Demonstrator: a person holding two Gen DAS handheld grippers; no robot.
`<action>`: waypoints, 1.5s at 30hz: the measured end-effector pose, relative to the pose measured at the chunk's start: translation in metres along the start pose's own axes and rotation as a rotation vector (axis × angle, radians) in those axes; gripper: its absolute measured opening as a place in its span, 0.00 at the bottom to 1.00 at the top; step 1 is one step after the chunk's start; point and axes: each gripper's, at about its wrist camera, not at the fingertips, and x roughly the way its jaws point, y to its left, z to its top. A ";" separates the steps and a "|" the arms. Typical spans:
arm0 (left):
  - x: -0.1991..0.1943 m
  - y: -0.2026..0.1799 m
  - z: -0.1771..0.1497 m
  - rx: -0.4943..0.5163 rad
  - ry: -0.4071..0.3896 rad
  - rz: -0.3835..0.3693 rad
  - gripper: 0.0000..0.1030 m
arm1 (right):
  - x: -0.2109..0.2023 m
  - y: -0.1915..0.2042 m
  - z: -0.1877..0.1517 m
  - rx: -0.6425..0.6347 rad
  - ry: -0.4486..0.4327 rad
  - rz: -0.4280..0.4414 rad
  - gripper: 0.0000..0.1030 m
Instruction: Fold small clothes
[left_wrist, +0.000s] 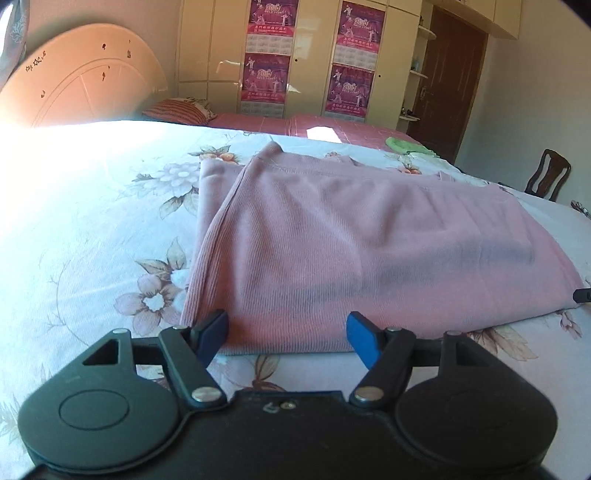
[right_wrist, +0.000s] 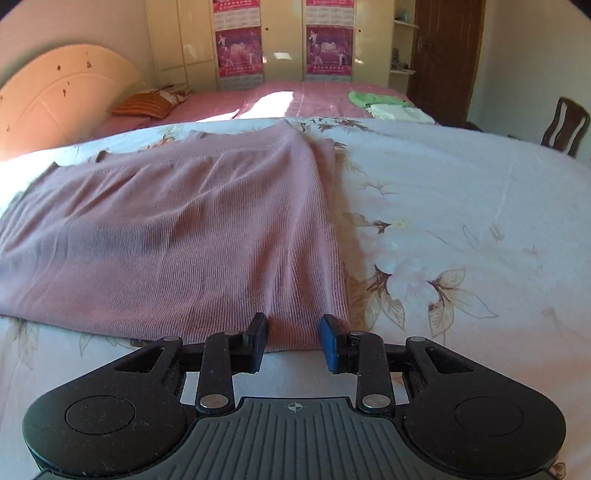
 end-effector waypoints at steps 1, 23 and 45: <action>-0.002 -0.006 0.003 -0.002 -0.019 -0.016 0.68 | -0.008 0.005 0.001 -0.013 -0.037 -0.010 0.29; 0.100 -0.080 0.092 0.129 -0.025 -0.147 0.77 | 0.061 0.123 0.085 -0.118 -0.145 0.207 0.29; 0.089 -0.072 0.075 0.201 0.029 -0.019 0.83 | 0.068 0.122 0.075 -0.226 -0.148 0.164 0.31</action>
